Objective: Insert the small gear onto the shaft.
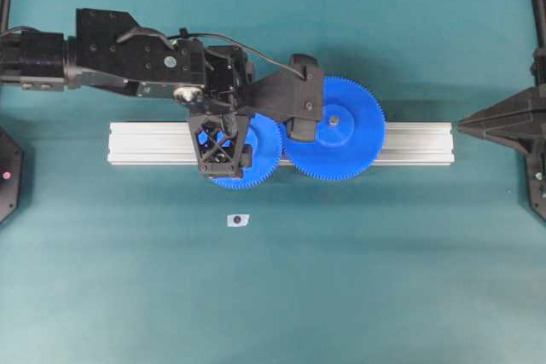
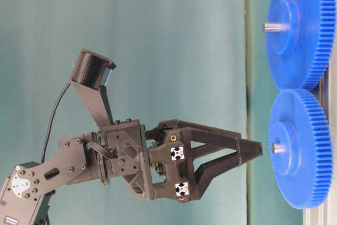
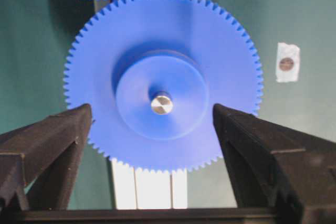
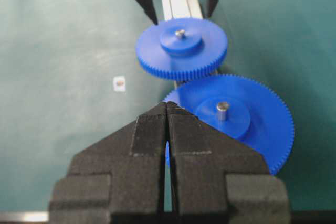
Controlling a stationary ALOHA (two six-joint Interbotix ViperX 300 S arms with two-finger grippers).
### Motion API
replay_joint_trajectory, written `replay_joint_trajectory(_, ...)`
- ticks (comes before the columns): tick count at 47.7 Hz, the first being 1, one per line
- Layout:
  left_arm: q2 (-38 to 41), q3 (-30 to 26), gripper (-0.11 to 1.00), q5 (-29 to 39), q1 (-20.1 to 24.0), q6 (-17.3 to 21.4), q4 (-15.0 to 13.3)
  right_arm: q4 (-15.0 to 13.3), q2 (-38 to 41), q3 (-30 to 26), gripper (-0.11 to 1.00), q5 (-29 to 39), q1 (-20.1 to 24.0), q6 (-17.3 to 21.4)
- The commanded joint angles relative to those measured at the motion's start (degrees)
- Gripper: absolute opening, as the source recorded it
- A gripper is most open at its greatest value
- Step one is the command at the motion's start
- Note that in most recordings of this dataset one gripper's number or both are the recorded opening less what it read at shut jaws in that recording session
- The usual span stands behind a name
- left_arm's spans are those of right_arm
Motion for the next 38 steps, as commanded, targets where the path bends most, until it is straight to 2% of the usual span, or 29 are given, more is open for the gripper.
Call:
replay_joint_trajectory(1, -2.4, -1.5, 0.88, -0.3, -0.5, -0.2, 0.3, -0.1, 0.4, -1.0, 0.01, -0.3, -0.2, 0.5)
replay_joint_trajectory(38, -7.4, -2.9, 0.88, -0.2, -3.1, -2.9, 0.3, 0.0, 0.3, -0.7, 0.01, -0.3, -0.2, 0.5)
